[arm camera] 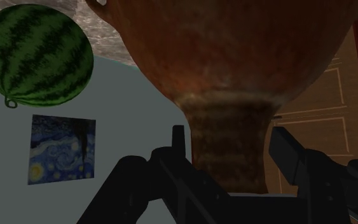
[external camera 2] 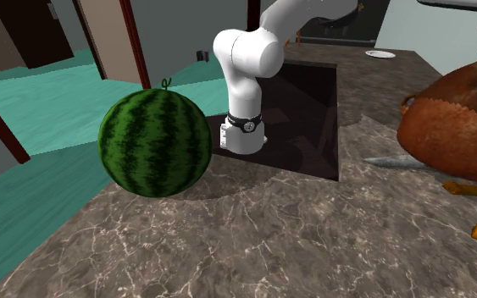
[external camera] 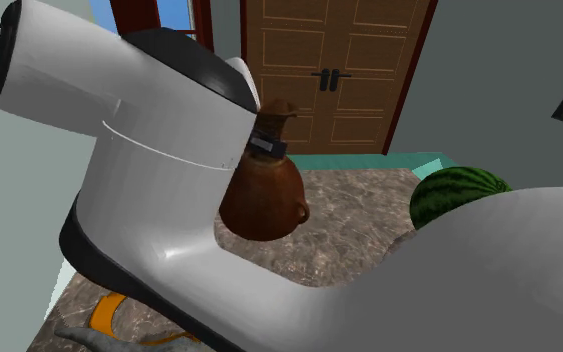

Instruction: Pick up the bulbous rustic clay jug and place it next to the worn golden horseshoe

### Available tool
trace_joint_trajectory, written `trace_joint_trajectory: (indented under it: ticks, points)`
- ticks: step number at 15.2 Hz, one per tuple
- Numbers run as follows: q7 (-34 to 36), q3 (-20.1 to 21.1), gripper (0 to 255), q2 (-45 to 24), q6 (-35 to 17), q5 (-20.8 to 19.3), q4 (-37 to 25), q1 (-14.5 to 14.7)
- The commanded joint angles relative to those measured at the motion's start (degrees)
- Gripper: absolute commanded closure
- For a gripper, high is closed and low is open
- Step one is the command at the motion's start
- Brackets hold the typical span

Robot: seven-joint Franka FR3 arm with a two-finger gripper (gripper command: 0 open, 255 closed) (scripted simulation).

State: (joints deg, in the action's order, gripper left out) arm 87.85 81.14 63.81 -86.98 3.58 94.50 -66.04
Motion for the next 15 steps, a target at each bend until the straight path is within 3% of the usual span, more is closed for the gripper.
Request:
trace_joint_trajectory:
  ticks: [1,15]
  points:
    - [0.6,0.3,255,0.4,-0.8,0.3,1.2,0.5]
    - [4.7,4.9,255,3.6,-6.1,4.1,7.8,2.0]
